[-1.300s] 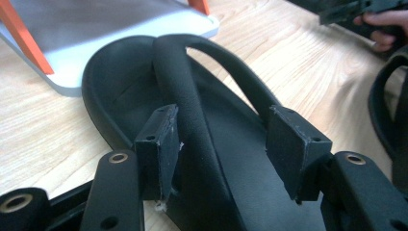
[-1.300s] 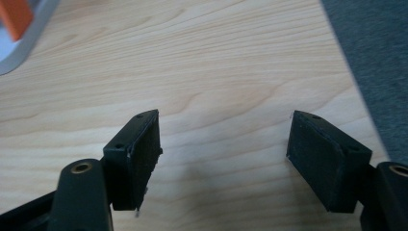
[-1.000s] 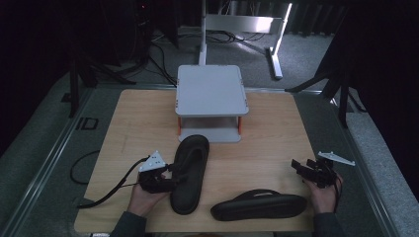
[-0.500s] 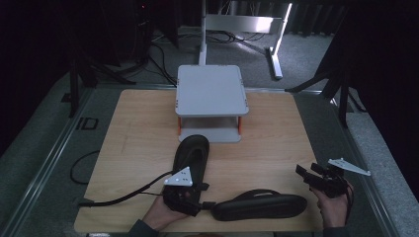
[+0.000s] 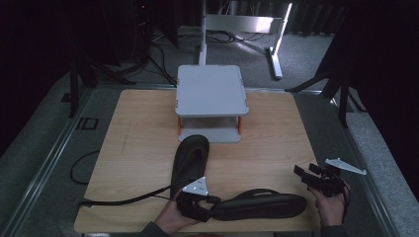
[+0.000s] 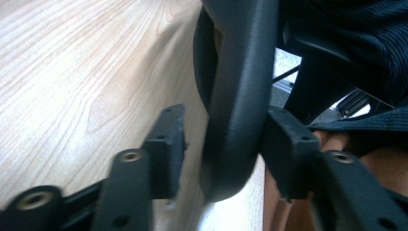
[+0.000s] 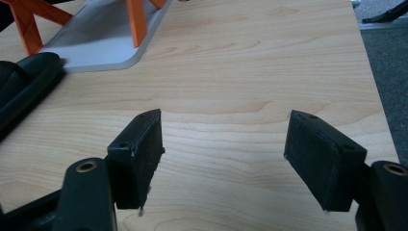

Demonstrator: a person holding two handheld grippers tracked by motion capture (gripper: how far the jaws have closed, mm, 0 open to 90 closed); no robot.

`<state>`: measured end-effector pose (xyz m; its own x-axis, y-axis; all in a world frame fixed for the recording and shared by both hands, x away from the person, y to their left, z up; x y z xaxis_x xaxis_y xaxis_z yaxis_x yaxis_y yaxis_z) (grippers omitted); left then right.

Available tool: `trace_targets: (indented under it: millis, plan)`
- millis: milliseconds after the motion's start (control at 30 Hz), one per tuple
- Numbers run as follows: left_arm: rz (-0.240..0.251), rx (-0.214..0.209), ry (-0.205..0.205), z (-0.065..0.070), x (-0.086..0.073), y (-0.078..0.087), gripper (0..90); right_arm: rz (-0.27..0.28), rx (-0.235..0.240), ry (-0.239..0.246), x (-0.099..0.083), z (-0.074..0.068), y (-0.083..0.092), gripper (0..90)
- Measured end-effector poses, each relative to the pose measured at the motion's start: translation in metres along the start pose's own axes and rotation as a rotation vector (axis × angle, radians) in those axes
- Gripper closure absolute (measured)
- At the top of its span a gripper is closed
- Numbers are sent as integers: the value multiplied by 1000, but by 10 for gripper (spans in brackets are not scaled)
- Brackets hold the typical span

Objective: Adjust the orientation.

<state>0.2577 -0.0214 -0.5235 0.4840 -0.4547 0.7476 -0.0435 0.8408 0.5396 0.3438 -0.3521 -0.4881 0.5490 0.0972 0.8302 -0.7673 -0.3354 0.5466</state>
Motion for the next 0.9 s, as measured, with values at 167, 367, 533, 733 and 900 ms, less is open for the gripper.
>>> trace_targets:
  millis: [167, 367, 533, 733, 900]
  plan:
    - [5, 6, -23, 1, 1, 1, 635, -2, -2, -6, -1, 1, -1, 291]
    - [57, 27, -25, -2, 10, 7, 651, 0, -9, -13, -2, 3, -3, 292]
    - [101, 112, -19, -13, 19, 15, 658, 7, -17, -27, -2, 6, -2, 292]
    - [197, 274, 3, -35, 33, 33, 662, 5, -17, -33, -4, 8, -3, 292]
    - [246, 447, -1, -51, 35, 52, 663, 1, -21, -32, -6, 9, -4, 292]
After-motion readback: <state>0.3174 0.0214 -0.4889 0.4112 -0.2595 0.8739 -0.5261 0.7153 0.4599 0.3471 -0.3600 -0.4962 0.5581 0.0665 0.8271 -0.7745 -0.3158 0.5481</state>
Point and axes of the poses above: each handheld gripper's, and its own axes: y roughly backward along the jaws, x roughly out of its top, z roughly to its right, the point moved 8 cm from there along -y, roughly forward along the jaws, and after that the axes turned 9 degrees about y, right-handed, at the moved point
